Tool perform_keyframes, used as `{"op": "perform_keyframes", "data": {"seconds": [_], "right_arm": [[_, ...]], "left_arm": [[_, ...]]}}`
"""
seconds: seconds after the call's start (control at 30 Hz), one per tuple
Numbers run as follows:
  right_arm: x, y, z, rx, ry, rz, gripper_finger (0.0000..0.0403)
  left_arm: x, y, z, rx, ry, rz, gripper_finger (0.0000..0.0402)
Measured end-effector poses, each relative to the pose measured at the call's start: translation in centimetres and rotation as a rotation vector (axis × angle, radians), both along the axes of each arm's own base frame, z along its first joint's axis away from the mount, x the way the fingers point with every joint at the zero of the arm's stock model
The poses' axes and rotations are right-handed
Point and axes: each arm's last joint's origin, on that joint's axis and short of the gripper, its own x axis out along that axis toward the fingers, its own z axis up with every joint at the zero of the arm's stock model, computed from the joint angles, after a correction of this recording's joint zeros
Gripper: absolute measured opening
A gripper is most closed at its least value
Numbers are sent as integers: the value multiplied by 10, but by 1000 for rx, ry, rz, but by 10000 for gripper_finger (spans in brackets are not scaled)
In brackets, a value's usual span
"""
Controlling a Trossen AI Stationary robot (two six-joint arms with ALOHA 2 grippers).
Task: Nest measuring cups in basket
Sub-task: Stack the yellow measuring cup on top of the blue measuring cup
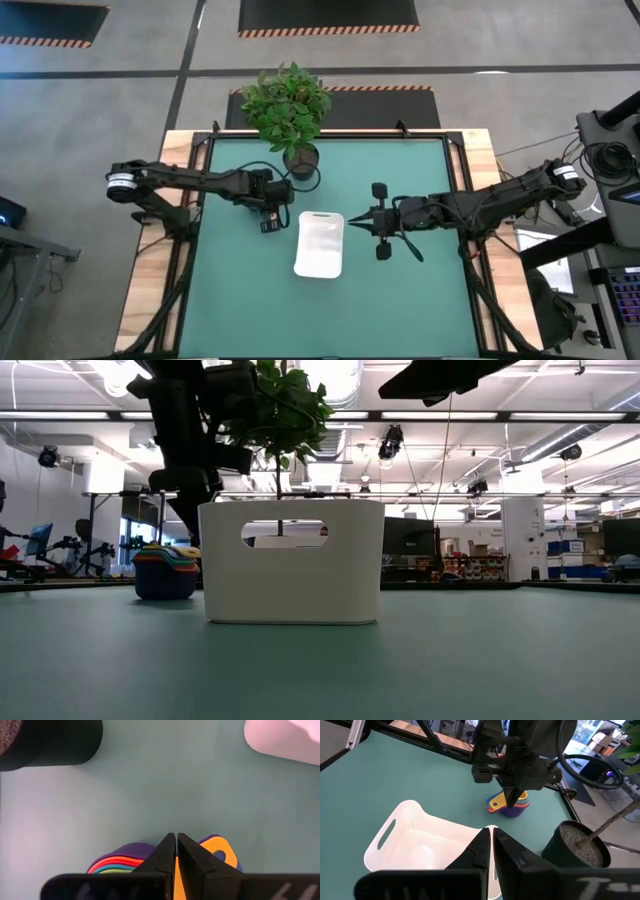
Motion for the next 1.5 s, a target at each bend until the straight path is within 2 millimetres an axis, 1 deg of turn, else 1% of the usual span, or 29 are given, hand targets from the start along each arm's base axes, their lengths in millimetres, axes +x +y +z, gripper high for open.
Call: {"op": "perform_keyframes", "data": {"seconds": [1.23,1.5], "right_arm": [[0,0,0,0,-1,0,9],[0,0,0,0,-1,0,9]], "left_arm": [[1,0,-6,-8,19,23,0],[1,-1,-6,-44,18,28,0]]}}
